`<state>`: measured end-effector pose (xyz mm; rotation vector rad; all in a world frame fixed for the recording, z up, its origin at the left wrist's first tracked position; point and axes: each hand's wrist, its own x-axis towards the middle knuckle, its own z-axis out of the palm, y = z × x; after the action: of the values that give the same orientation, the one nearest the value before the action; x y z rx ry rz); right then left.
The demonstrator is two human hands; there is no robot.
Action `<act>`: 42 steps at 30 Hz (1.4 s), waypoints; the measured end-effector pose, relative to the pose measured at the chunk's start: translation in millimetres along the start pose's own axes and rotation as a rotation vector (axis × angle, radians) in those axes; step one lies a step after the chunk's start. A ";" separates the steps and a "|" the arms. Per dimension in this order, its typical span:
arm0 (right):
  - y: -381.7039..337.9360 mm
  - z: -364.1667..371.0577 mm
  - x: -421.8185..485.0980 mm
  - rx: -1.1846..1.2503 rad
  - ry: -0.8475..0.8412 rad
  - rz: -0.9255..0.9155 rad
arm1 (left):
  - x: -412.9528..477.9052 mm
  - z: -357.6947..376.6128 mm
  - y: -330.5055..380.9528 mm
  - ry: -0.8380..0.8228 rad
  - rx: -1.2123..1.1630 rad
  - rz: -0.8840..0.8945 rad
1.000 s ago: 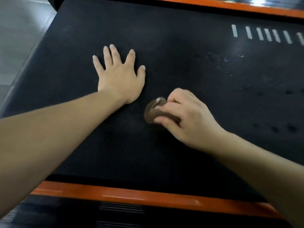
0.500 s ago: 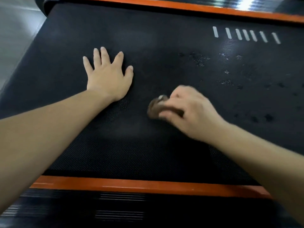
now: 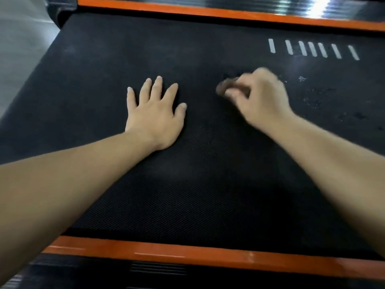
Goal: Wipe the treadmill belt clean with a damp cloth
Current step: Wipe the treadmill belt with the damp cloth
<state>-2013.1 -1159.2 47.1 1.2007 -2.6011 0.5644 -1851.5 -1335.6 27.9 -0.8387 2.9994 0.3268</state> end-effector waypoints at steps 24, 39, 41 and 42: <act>26.5 23.8 87.1 -0.051 0.035 0.101 | 0.6 3.2 -1.3 0.021 0.097 0.090; 24.3 58.1 163.7 -0.050 0.076 0.269 | 0.5 1.1 0.8 0.056 0.049 0.104; 8.3 66.5 154.0 0.009 0.025 0.130 | 1.1 0.5 1.3 0.059 0.044 0.105; 5.4 66.0 149.7 0.052 -0.021 0.067 | 1.0 -0.4 1.1 0.064 0.043 0.104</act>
<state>-2115.9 -1286.4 39.1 1.1439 -2.6687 0.6402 -1852.9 -1335.3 28.5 -0.7049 3.1042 0.2399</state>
